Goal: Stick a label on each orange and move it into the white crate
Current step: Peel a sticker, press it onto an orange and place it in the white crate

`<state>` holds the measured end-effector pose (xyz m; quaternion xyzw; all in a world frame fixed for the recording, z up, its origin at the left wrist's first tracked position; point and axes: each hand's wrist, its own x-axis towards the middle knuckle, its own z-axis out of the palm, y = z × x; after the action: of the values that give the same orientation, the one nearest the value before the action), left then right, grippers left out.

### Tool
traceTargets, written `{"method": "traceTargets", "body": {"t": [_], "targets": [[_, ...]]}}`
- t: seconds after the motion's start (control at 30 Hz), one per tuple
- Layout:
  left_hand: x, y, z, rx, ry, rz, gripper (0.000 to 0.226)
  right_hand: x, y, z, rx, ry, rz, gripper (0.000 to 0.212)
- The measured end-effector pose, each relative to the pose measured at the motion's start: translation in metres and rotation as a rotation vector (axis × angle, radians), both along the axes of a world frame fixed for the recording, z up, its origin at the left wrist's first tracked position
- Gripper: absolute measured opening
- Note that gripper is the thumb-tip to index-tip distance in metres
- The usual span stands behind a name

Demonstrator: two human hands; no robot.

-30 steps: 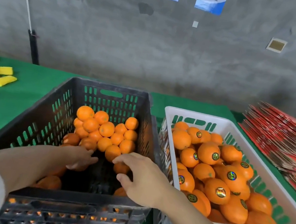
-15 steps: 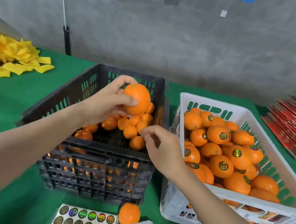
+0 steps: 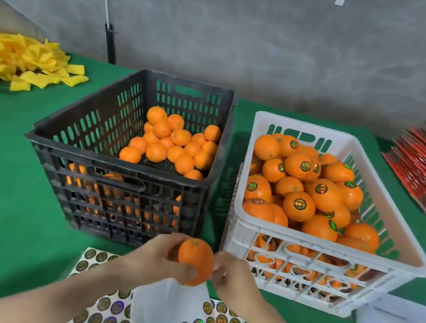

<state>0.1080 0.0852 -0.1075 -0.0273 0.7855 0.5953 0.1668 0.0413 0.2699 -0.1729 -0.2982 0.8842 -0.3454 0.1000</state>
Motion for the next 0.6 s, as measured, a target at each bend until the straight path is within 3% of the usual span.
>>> {"method": "traceTargets", "body": {"t": [0.03, 0.13, 0.2, 0.23, 0.3, 0.33, 0.43, 0.53, 0.6], "targets": [[-0.001, 0.003, -0.010, 0.009, -0.049, 0.058, 0.046, -0.003, 0.001, -0.011, 0.112, -0.085, -0.007, 0.018], [-0.003, 0.006, -0.031, 0.046, -0.157, 0.211, 0.038, -0.010, 0.000, -0.031, 0.392, -0.364, -0.011, 0.078], [-0.003, 0.005, -0.038, 0.035, -0.191, 0.251, 0.037, -0.011, -0.007, -0.034, 0.512, -0.422, 0.005, 0.094], [-0.003, 0.004, -0.039, 0.030, -0.199, 0.257, 0.036, -0.011, -0.012, -0.036, 0.544, -0.411, 0.008, 0.086], [-0.003, 0.002, -0.038, 0.012, -0.213, 0.263, 0.035, -0.007, -0.021, -0.037, 0.545, -0.393, -0.018, 0.040], [-0.004, 0.002, -0.037, -0.017, -0.213, 0.256, 0.037, -0.005, -0.023, -0.036, 0.513, -0.410, -0.049, 0.032], [-0.004, 0.001, -0.026, -0.104, -0.199, 0.134, 0.051, -0.004, -0.023, -0.025, 0.315, -0.456, -0.071, 0.035], [-0.004, 0.006, -0.012, -0.054, -0.242, -0.059, 0.035, -0.004, -0.017, -0.004, 0.066, -0.503, -0.039, 0.041], [-0.008, 0.009, -0.008, -0.062, -0.257, -0.103, 0.032, -0.001, -0.012, 0.009, -0.011, -0.487, -0.073, 0.033]]}}
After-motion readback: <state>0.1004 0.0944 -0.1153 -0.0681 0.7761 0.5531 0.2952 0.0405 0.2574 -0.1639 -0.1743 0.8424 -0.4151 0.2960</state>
